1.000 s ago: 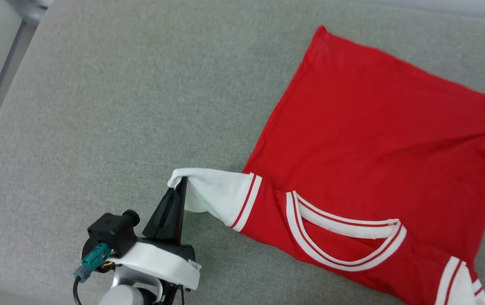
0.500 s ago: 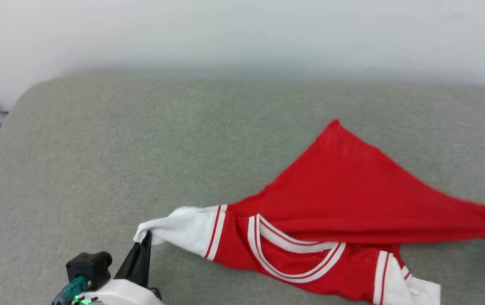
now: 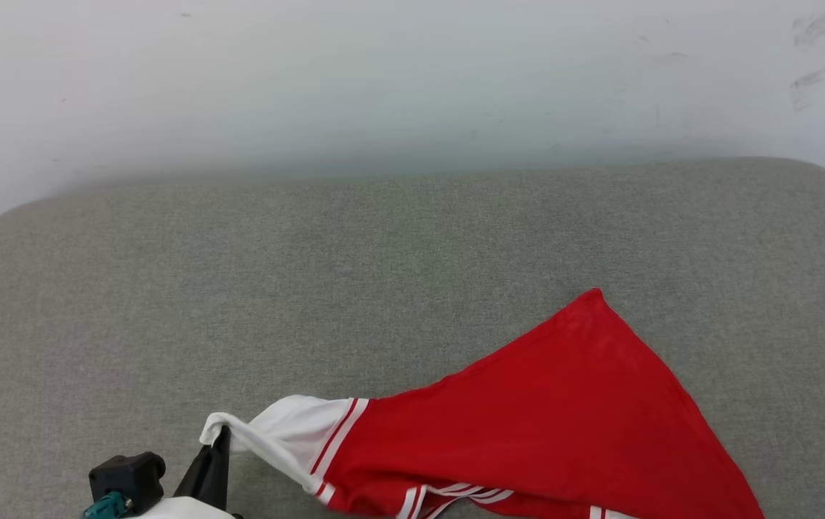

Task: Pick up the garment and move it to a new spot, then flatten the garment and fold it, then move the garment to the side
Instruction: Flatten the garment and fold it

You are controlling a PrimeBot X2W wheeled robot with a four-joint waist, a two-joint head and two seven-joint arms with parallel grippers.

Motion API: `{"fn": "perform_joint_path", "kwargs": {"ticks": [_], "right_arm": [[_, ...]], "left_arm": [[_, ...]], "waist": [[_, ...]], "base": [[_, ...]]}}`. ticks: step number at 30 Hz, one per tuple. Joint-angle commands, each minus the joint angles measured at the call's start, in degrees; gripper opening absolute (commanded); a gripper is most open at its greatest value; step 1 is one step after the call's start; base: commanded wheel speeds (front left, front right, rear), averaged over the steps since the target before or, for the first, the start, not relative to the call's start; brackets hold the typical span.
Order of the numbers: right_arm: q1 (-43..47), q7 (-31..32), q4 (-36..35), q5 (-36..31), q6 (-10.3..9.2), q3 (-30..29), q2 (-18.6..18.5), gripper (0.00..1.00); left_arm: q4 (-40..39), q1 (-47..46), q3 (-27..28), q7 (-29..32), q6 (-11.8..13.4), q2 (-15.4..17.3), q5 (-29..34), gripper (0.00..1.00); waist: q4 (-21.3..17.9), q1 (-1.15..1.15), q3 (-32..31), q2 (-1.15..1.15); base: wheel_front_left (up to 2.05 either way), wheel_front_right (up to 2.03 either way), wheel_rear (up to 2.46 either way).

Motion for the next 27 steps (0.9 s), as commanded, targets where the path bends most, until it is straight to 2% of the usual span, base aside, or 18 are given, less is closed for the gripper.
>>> {"fn": "perform_joint_path", "kwargs": {"ticks": [1,2,3,7,10,15,18,22,27], "right_arm": [[1.22,-0.82,-1.36,-0.41,-0.04,-0.8,1.78,0.35],[1.88,-1.57,-1.98,-1.01,-0.04,-1.24,2.92,0.95],[2.12,-2.8,-2.84,-1.39,-0.03,-1.47,3.89,1.0],[0.41,-10.42,-5.2,-2.37,-0.04,-2.39,6.34,1.0],[-2.43,-17.72,-5.91,-2.74,-0.04,-2.06,6.62,1.0],[-8.19,-29.46,-4.71,-3.61,-0.04,1.25,3.83,1.0],[-13.07,-32.4,-2.33,-3.43,-0.04,3.83,1.98,1.0],[-20.42,-30.44,1.24,-2.46,-0.04,8.02,-1.68,1.0],[-29.42,-18.5,5.69,0.72,-0.04,14.18,-8.31,1.0]], "left_arm": [[0.16,0.29,0.09,-0.2,0.22,-0.11,-0.32,0.0],[0.25,0.14,0.01,-0.26,0.22,-0.21,-0.3,0.0],[0.38,0.0,-0.05,-0.34,0.18,-0.27,-0.32,0.0],[0.95,-0.72,-0.27,-0.52,-0.4,-0.34,-0.67,0.0],[1.16,-1.32,-0.52,-0.65,-0.58,-0.44,-0.61,0.0],[0.9,-3.19,-1.06,-1.04,-1.0,-0.87,-0.24,0.0],[0.62,-4.95,-1.49,-1.41,-1.29,-1.4,0.17,0.0],[0.91,-8.1,-2.31,-1.98,-2.17,-2.11,0.66,0.0],[1.01,-12.6,-3.38,-2.97,-3.36,-3.04,1.53,0.0]], "waist": [[-0.1,0.01,0.09,-0.01],[-0.12,0.01,0.12,-0.01],[-0.15,0.01,0.11,-0.01],[-0.15,0.01,0.08,-0.01],[0.0,0.01,0.34,-0.01],[0.89,0.01,1.89,-0.01],[1.72,0.01,3.75,-0.01],[3.33,0.01,6.85,-0.01],[5.72,0.01,11.07,-0.01]], "base": [[0.0,0.0,0.0],[0.0,0.0,0.0],[0.0,0.0,0.0],[0.0,0.0,0.0],[0.0,0.0,0.0],[0.0,0.0,0.0],[0.0,0.0,0.0],[0.0,0.0,0.0],[0.0,0.0,0.0]]}}
